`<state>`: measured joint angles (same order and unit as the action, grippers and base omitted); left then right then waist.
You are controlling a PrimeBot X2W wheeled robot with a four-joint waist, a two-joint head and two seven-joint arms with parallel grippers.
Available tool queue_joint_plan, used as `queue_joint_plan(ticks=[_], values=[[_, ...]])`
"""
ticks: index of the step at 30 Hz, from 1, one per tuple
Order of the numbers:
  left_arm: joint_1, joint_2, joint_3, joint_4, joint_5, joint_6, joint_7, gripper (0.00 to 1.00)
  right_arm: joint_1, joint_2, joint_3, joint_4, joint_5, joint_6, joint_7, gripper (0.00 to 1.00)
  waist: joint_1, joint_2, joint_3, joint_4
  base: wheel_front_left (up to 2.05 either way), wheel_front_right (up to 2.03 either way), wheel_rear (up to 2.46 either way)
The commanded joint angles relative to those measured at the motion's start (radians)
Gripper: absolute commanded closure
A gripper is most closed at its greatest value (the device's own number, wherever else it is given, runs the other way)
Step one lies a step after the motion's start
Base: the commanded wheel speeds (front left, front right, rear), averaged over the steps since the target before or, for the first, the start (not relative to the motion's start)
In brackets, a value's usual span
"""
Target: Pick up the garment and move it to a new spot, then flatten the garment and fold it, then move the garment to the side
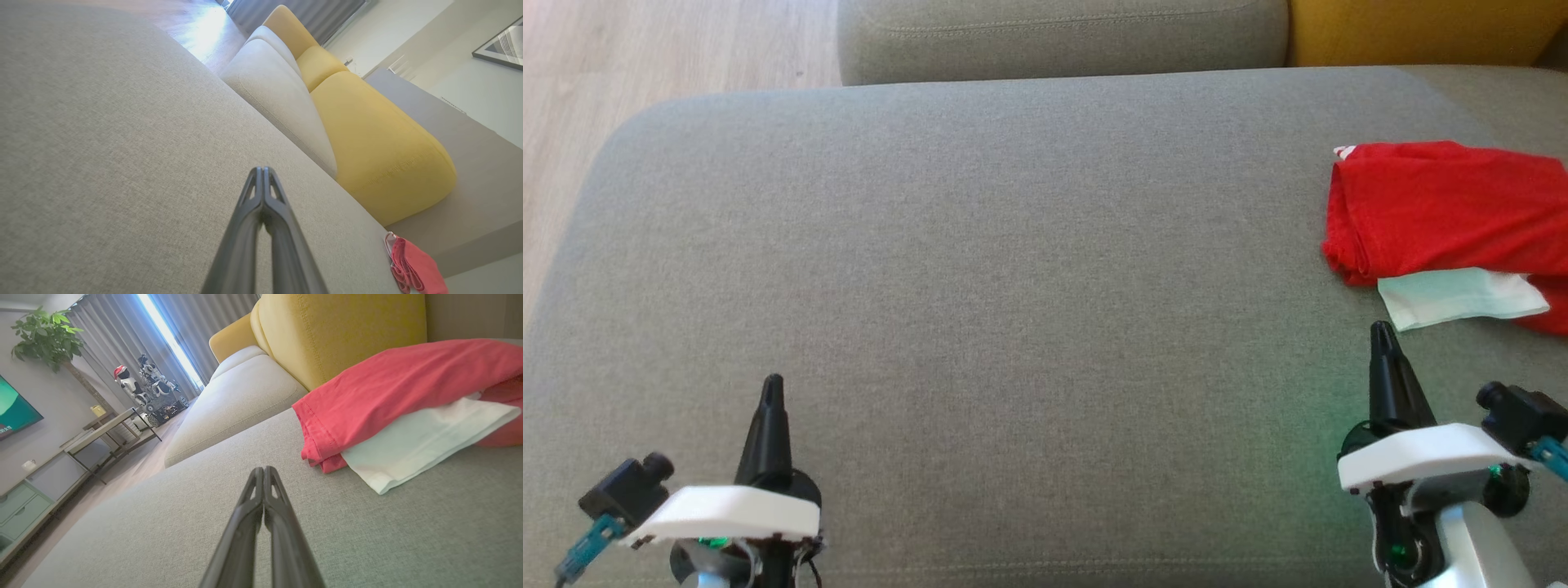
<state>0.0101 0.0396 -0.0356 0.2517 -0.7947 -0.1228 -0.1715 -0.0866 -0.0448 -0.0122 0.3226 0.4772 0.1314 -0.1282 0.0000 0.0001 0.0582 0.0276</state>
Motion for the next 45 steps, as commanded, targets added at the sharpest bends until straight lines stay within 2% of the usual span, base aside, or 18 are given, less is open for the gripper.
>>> queue_joint_plan(ticks=[1, 45], values=[[-0.054, 0.012, 0.021, -0.030, -0.022, -0.002, 0.006, 1.00, -0.035, -0.002, -0.003, -0.038, 0.030, 0.000, 0.005, 1.00, 0.0000, -0.0001, -0.001, 0.000, 0.00, 0.00, 0.00], [-0.084, 0.017, 0.073, -0.019, -0.400, -0.005, 0.131, 1.00, -0.029, -0.004, -0.049, -0.057, 0.546, 0.000, 0.116, 1.00, 0.0000, -0.0001, -0.026, -0.013, 0.00, 0.00, 0.00]])
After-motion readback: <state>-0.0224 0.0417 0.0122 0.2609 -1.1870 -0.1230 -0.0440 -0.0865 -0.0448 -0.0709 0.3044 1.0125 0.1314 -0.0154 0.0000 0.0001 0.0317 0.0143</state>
